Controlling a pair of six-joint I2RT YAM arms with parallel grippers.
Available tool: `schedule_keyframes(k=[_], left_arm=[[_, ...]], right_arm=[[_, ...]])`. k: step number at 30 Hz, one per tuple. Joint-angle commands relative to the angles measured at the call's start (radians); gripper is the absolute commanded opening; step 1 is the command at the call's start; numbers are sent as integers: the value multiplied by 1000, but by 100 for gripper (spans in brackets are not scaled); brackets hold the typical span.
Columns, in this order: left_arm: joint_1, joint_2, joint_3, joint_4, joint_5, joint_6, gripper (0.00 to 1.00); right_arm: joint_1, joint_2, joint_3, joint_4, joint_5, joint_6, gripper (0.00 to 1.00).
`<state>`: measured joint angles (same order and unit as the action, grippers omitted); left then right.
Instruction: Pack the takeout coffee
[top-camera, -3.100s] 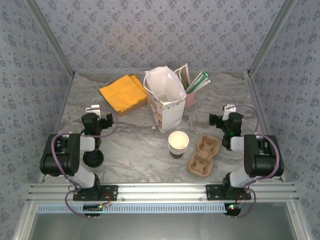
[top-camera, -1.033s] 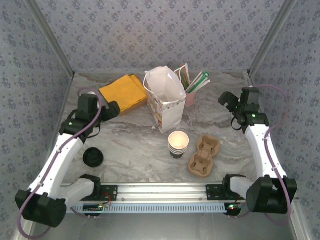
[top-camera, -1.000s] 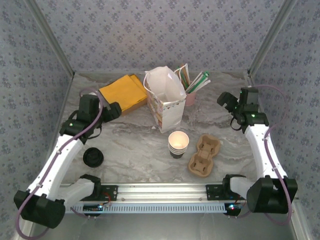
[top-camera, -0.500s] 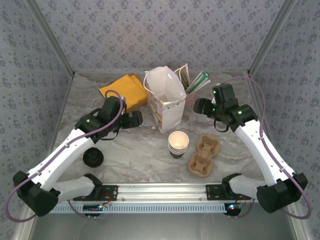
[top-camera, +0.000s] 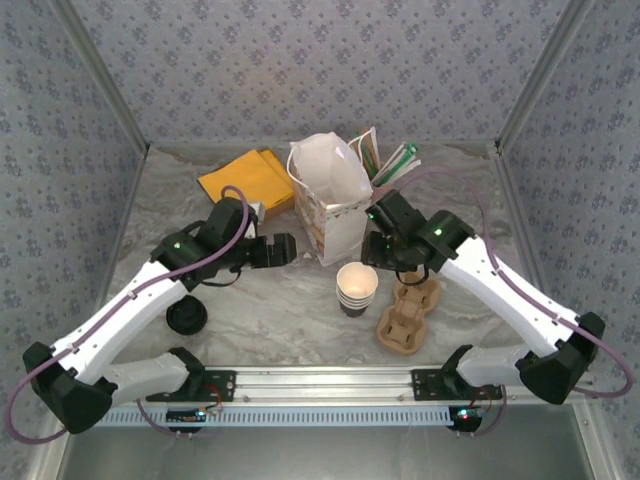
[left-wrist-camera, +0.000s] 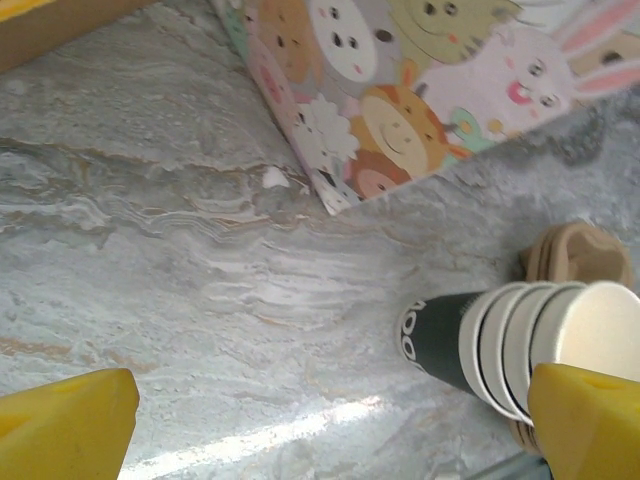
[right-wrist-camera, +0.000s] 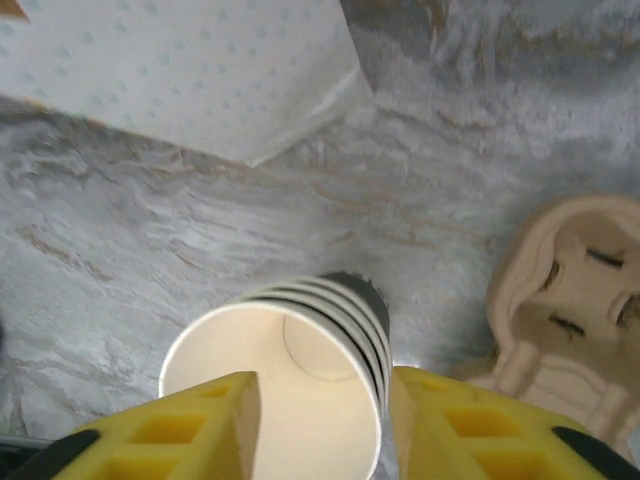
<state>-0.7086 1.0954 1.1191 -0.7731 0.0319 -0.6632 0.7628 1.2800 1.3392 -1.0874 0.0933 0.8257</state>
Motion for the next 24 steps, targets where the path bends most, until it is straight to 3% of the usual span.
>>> schedule_keyframes(k=[1,6,24], left_arm=[[-28,-40,24,0,39,38,100],[-48,-36,17,20,20,18,100],[-73,3,36,24,-5,5,100]], right_arm=[[24,20,39,-102,35,62,37],[9,27,6,-118,-38,58,32],[-22,30,-111,-27,-120,32,21]])
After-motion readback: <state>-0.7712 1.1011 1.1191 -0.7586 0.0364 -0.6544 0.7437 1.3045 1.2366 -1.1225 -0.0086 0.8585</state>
